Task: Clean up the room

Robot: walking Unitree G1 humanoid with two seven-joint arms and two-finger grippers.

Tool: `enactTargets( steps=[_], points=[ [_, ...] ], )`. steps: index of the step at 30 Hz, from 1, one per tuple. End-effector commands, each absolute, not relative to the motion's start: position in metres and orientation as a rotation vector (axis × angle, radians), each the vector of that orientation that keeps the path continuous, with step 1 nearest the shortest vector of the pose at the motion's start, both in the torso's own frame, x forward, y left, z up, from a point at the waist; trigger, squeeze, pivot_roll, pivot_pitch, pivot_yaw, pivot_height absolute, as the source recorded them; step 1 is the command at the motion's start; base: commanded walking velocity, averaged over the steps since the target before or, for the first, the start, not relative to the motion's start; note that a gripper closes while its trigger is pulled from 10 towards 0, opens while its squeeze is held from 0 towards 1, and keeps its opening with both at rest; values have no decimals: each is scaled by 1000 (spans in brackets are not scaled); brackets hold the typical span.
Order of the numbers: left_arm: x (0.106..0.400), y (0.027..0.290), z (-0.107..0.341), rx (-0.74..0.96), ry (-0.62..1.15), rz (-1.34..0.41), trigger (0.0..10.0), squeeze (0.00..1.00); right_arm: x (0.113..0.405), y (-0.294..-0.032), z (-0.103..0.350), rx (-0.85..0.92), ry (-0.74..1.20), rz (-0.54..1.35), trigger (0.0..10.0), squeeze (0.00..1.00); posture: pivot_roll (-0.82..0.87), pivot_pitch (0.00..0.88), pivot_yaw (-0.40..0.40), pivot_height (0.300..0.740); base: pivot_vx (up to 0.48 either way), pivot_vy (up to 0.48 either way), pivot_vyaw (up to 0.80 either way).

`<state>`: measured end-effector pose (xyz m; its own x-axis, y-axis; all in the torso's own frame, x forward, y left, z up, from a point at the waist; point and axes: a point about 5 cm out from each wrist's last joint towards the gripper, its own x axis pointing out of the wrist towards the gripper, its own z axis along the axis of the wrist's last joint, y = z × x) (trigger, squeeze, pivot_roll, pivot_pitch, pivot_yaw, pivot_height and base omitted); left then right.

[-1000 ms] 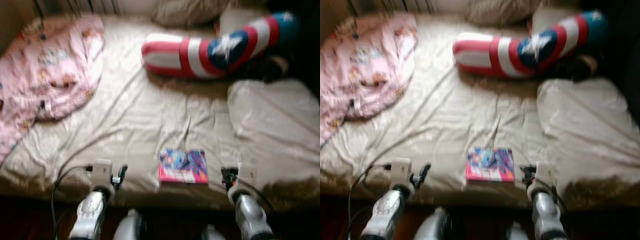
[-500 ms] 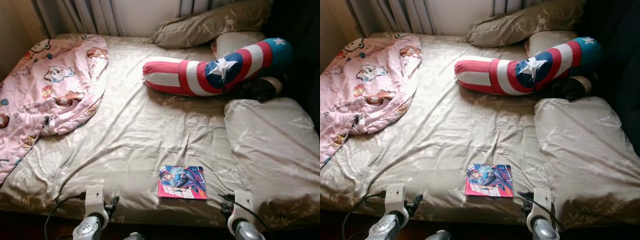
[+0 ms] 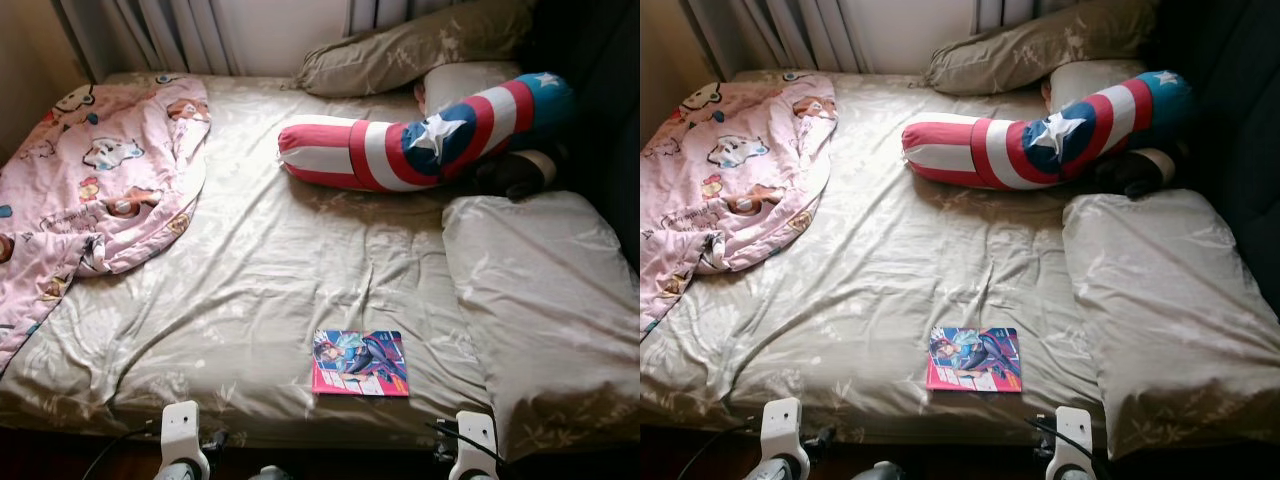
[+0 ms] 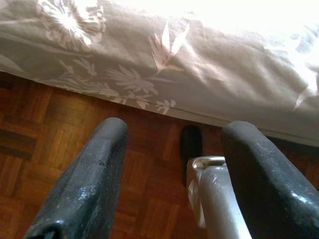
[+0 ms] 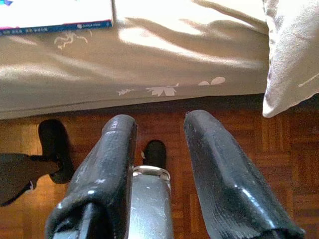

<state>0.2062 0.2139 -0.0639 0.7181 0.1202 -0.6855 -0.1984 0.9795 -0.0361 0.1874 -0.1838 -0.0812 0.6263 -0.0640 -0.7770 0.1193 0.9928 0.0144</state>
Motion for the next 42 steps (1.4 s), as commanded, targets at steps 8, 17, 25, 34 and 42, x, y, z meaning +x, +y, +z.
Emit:
enactTargets(
  steps=[8,17,25,34,42],
  points=[
    [189,218,-74,-111,826,204,10000,0,170,-196,-88,-78,955,-65,10000,0,64,203,17,740,0,70,100],
    [189,214,-74,-110,829,196,10000,0,162,-200,-91,-133,989,-50,10000,0,69,199,17,740,0,282,356],
    [187,219,-75,-100,834,211,10000,0,162,-194,-92,-118,988,-59,10000,0,65,195,24,740,0,282,0],
    [185,219,-75,-101,834,212,10000,0,162,-191,-93,-108,987,-48,10000,0,67,187,26,740,0,281,0],
    [184,220,-76,-101,837,221,10000,0,162,-190,-92,-127,984,-21,10000,0,70,177,23,740,0,280,0]
  ],
)
